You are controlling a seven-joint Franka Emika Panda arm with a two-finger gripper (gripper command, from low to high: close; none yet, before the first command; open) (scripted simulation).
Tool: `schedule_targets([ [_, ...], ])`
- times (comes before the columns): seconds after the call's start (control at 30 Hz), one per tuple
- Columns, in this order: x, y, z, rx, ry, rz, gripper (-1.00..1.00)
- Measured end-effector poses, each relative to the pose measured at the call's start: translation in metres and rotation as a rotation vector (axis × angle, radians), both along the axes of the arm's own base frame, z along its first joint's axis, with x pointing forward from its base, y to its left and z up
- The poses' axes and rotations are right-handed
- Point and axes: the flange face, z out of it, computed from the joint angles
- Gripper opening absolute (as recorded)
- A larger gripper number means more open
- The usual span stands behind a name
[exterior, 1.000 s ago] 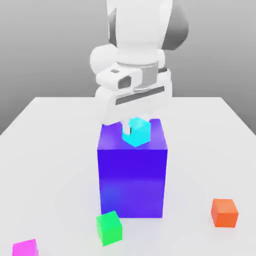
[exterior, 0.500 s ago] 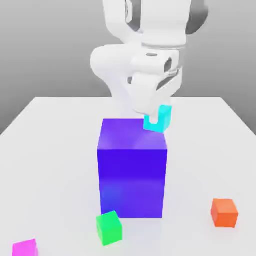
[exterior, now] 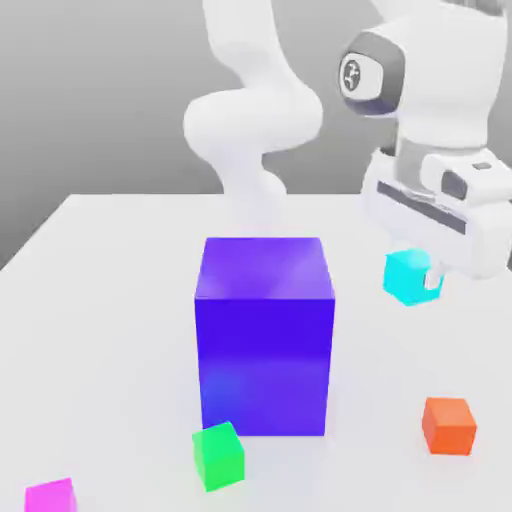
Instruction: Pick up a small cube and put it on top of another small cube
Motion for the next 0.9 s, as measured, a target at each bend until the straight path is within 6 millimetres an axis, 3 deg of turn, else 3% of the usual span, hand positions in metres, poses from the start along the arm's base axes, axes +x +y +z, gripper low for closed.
schedule_targets([
  [0.33,-0.035,0.078,-0.043,-0.008,0.011,0.624,-1.0],
  [0.6,-0.083,0.137,-0.08,-0.008,0.023,1.138,-1.0],
  [0.9,-0.141,0.182,-0.124,-0.001,0.035,1.683,-1.0],
])
